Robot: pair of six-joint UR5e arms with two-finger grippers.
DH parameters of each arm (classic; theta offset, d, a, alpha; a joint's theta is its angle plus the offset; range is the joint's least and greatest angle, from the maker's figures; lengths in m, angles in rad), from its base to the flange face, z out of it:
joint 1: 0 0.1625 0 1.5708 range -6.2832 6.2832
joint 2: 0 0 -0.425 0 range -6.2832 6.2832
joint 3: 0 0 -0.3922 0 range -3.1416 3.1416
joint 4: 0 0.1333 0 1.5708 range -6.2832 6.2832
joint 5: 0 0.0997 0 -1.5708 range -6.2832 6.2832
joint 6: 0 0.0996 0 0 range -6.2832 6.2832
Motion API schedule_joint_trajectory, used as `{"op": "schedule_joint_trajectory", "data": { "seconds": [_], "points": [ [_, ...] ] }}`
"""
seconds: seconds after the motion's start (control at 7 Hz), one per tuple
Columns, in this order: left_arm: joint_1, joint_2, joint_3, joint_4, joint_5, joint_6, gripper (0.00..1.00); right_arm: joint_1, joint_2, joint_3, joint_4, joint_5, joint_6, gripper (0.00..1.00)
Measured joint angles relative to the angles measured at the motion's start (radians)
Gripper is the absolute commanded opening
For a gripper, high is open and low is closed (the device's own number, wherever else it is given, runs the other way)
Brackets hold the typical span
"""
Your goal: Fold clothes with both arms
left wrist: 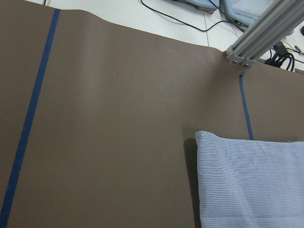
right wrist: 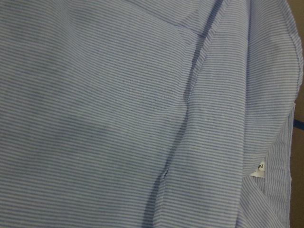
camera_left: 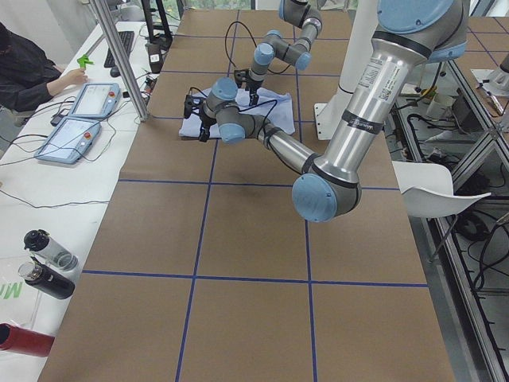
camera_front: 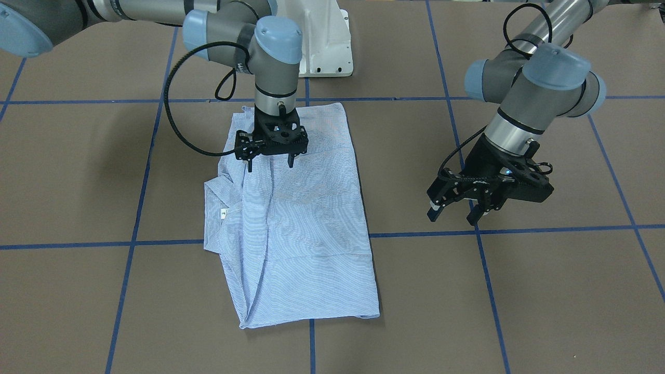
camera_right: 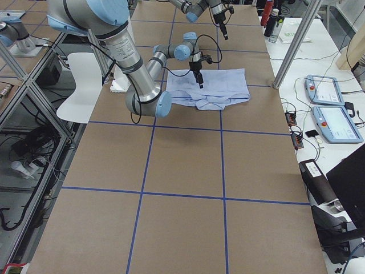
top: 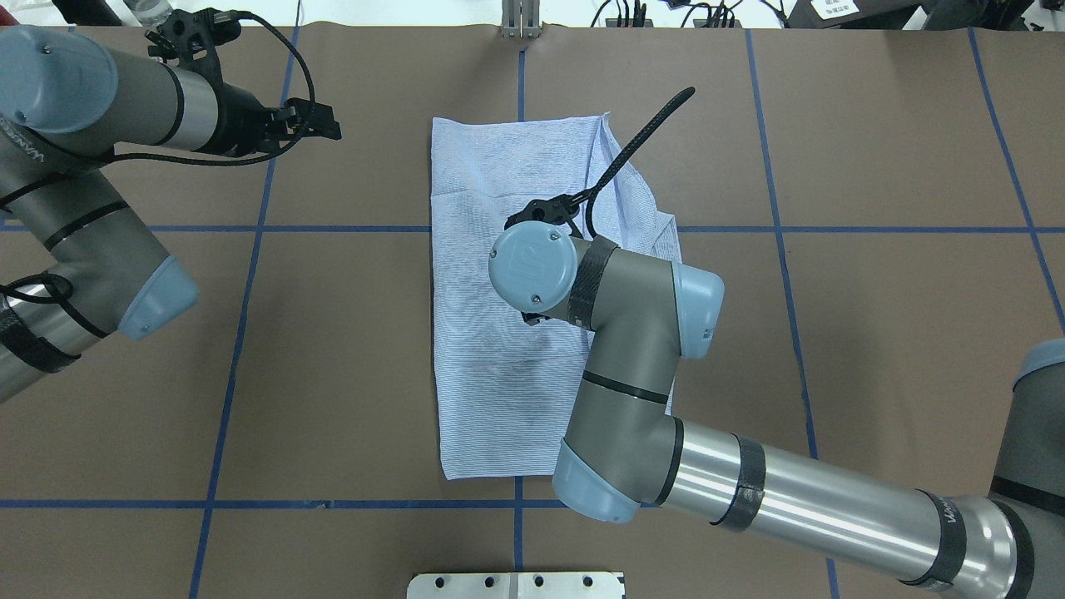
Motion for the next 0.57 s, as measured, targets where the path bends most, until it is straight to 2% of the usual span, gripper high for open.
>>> {"op": "schedule_joint_trajectory", "data": {
  "seconds": [0.57],
  "points": [
    [0.003, -0.008, 0.000, 0.000, -0.001, -0.006, 1.00, -0.005, -0.002, -0.042, -0.045, -0.013, -0.060, 1.00]
  ]
}}
